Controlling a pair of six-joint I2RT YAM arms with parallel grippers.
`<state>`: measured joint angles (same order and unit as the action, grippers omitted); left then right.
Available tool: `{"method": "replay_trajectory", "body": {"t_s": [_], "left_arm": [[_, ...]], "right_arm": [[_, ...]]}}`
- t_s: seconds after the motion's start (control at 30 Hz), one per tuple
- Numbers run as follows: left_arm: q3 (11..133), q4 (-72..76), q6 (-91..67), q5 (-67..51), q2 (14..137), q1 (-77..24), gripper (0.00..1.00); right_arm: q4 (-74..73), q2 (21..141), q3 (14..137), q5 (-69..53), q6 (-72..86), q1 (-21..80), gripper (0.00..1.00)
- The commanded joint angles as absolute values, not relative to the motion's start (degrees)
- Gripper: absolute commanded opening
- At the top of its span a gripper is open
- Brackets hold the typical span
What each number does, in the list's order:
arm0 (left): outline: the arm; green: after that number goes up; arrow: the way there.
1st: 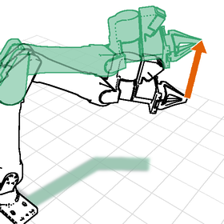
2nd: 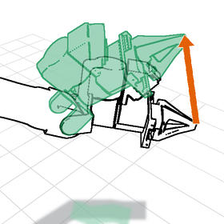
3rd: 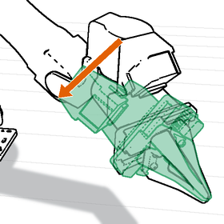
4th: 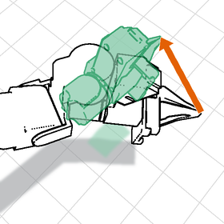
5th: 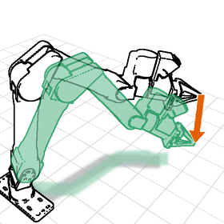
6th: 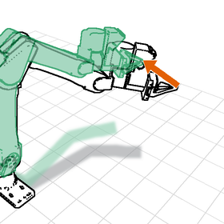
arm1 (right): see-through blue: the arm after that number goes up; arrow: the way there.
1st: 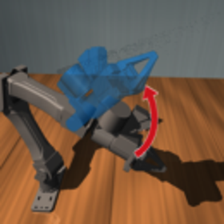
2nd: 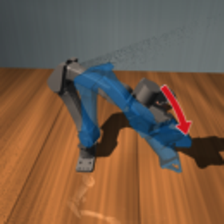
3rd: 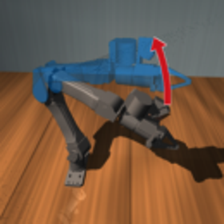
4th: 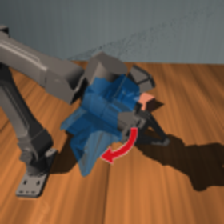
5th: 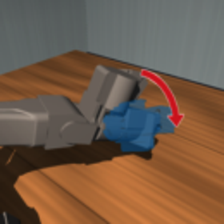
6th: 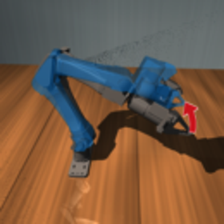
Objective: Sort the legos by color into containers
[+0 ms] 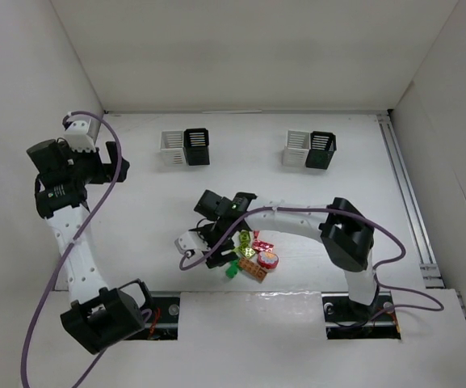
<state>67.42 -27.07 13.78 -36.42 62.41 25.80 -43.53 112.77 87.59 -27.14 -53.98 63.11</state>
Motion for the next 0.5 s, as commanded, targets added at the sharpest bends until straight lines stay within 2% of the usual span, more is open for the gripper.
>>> {"method": "replay_trajectory", "body": {"t_s": [0.0,0.37,0.47], "left_arm": [[65.3,-26.0,15.6,-37.0,60.6,28.5,1.0],[67.7,-29.3,17.3,-44.7,68.6,37.0,1.0],[68.3,-29.3,17.9,-46.0,69.8,37.0,1.0]], "right_arm": [[-40.2,114.6,89.0,-26.5,-54.9,64.0,0.78],[-40.7,119.0,91.2,-25.9,-56.5,64.5,0.81],[-40.2,119.7,91.2,-25.9,-56.5,64.5,0.75]]}}
